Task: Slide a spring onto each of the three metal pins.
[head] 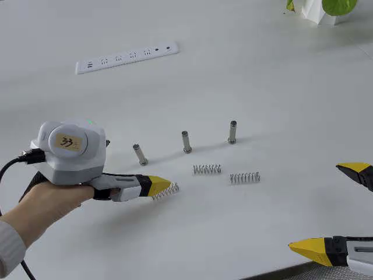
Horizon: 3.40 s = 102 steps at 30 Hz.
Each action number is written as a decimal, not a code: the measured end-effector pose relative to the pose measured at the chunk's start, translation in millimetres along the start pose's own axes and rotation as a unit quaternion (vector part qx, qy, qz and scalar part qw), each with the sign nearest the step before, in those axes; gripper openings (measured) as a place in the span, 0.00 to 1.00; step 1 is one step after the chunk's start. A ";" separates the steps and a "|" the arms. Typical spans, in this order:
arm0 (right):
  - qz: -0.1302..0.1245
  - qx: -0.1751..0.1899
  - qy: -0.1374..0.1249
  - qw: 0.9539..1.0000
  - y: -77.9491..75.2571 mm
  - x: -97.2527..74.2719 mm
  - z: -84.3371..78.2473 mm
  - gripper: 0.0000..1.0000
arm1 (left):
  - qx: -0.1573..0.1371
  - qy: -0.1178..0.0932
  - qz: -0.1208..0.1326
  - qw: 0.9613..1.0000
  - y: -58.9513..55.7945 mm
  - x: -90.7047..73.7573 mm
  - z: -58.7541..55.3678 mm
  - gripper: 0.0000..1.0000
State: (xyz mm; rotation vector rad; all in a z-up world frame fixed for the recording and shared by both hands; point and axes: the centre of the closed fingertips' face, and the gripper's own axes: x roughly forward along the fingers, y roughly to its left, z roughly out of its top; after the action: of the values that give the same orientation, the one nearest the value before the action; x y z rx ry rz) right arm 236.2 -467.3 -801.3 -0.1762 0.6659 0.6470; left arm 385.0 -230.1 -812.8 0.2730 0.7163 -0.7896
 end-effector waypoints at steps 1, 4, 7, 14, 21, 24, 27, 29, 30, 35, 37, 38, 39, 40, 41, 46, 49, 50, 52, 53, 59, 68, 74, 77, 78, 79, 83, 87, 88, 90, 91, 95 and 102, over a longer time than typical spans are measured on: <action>0.001 -0.001 0.000 1.000 0.2 0.2 0.5 0.99 | -0.001 0.001 0.003 1.000 0.8 -0.9 -0.6 0.99; 0.002 -0.006 0.000 1.000 -1.3 1.2 2.5 0.99 | -0.009 -0.003 0.002 1.000 0.0 -5.4 -1.0 0.99; 0.003 -0.010 -0.001 1.000 -3.6 1.5 5.3 0.99 | -0.013 -0.004 0.004 1.000 0.5 -9.9 -2.4 0.99; 0.003 -0.017 -0.003 1.000 -10.8 1.9 11.6 0.99 | -0.028 -0.014 -0.004 0.999 -2.5 -20.9 -7.4 0.99; 0.007 -0.027 -0.004 1.000 -11.0 3.4 16.6 0.99 | -0.038 -0.020 -0.013 0.999 -9.8 -29.4 -17.7 0.99; 0.009 -0.029 -0.002 1.000 -11.6 4.3 17.9 0.99 | -0.031 -0.018 -0.021 0.999 -15.9 -32.7 -22.8 0.99; 0.010 -0.032 -0.001 0.999 -12.4 4.5 18.9 0.99 | -0.028 -0.015 -0.026 0.999 -20.4 -35.1 -28.1 0.99; 0.011 -0.034 0.000 0.999 -13.4 4.7 20.1 0.99 | -0.028 -0.019 -0.031 0.999 -24.4 -37.0 -29.9 0.99; 0.011 -0.035 0.000 0.999 -14.0 4.9 21.0 0.99 | -0.029 -0.017 -0.031 0.999 -26.5 -37.8 -31.5 0.99; 0.015 -0.043 0.002 0.999 -14.5 6.7 25.2 0.99 | -0.021 -0.021 -0.041 0.999 -35.4 -40.8 -34.7 0.97; 0.016 -0.046 0.002 0.999 -14.2 7.3 26.6 0.99 | -0.017 -0.024 -0.041 0.999 -36.9 -40.6 -35.0 0.97; 0.016 -0.047 0.002 0.999 -14.0 7.6 27.2 0.99 | -0.015 -0.026 -0.041 0.999 -36.8 -40.2 -35.3 0.98; 0.017 -0.048 0.002 0.999 -13.6 7.7 27.5 0.99 | -0.015 -0.028 -0.045 0.998 -38.0 -40.1 -35.1 0.97; 0.019 -0.048 0.002 0.999 -13.1 7.8 27.8 0.99 | -0.014 -0.027 -0.045 0.999 -38.7 -39.8 -36.0 0.96; 0.019 -0.048 0.002 0.999 -12.9 7.8 27.7 0.99 | -0.012 -0.027 -0.044 0.999 -39.2 -39.8 -36.5 0.95; 0.018 -0.048 0.003 0.999 -12.7 6.9 26.7 0.99 | -0.007 -0.027 -0.049 0.998 -43.0 -38.9 -36.6 0.90; 0.017 -0.046 0.004 0.999 -12.8 6.1 25.4 0.99 | -0.002 -0.028 -0.051 0.998 -43.5 -37.5 -35.4 0.85; 0.017 -0.045 0.004 0.999 -12.9 5.8 24.6 0.99 | 0.002 -0.028 -0.053 0.998 -44.1 -36.9 -34.6 0.82; 0.017 -0.044 0.004 0.999 -13.0 5.6 23.9 0.99 | 0.010 -0.026 -0.052 0.998 -44.2 -35.3 -34.2 0.78; 0.016 -0.043 0.004 0.999 -12.7 5.4 23.4 0.99 | 0.015 -0.022 -0.054 0.998 -44.7 -33.9 -34.2 0.76; 0.017 -0.040 0.004 0.999 -11.5 4.6 21.5 0.99 | 0.026 -0.019 -0.055 0.998 -47.4 -28.9 -29.7 0.60; 0.013 -0.034 0.004 0.999 -13.5 2.2 17.9 0.99 | 0.048 0.002 -0.064 0.997 -48.6 -18.1 -32.4 0.41; 0.010 -0.028 0.003 1.000 -13.9 1.3 15.6 0.99 | 0.073 0.022 -0.071 0.995 -50.5 -13.5 -34.5 0.33; 0.010 -0.025 0.002 1.000 -13.3 1.6 14.4 0.99 | 0.073 0.025 -0.078 0.994 -51.3 -10.8 -33.6 0.30; 0.009 -0.025 0.002 1.000 -13.3 1.8 14.1 0.99 | 0.075 0.028 -0.078 0.994 -51.2 -10.0 -33.9 0.29; 0.009 -0.025 0.002 1.000 -13.1 2.0 13.6 0.99 | 0.081 0.031 -0.079 0.993 -51.3 -9.5 -34.3 0.26; 0.010 -0.022 0.001 1.000 -11.8 2.7 13.4 0.99 | 0.080 0.040 -0.089 0.992 -52.9 -6.9 -33.4 0.19; 0.009 -0.018 -0.002 1.000 -12.1 2.8 13.8 0.99 | 0.099 0.052 -0.094 0.989 -54.7 -5.3 -33.9 0.14; 0.009 -0.019 -0.002 1.000 -12.1 2.8 13.8 0.99 | 0.100 0.055 -0.096 0.989 -55.5 -4.5 -33.5 0.13; 0.008 -0.019 -0.002 1.000 -12.1 2.8 13.4 0.99 | 0.105 0.061 -0.100 0.988 -55.7 -3.3 -33.6 0.12; 0.008 -0.018 -0.002 1.000 -12.0 2.7 13.2 0.99 | 0.108 0.062 -0.101 0.987 -55.9 -2.8 -33.4 0.12; 0.006 -0.016 -0.004 1.000 -13.0 1.8 12.4 0.99 | 0.119 0.071 -0.105 0.985 -55.5 -0.4 -32.8 0.12; 0.002 -0.012 -0.004 1.000 -14.8 0.0 9.9 0.99 | 0.145 0.092 -0.118 0.978 -59.4 1.9 -36.9 0.07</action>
State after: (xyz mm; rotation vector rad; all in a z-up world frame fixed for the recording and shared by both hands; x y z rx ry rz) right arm 250.4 -475.5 -794.3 -0.1943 0.6520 0.6600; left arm 324.9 -254.3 -839.2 0.5369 0.8177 -1.1073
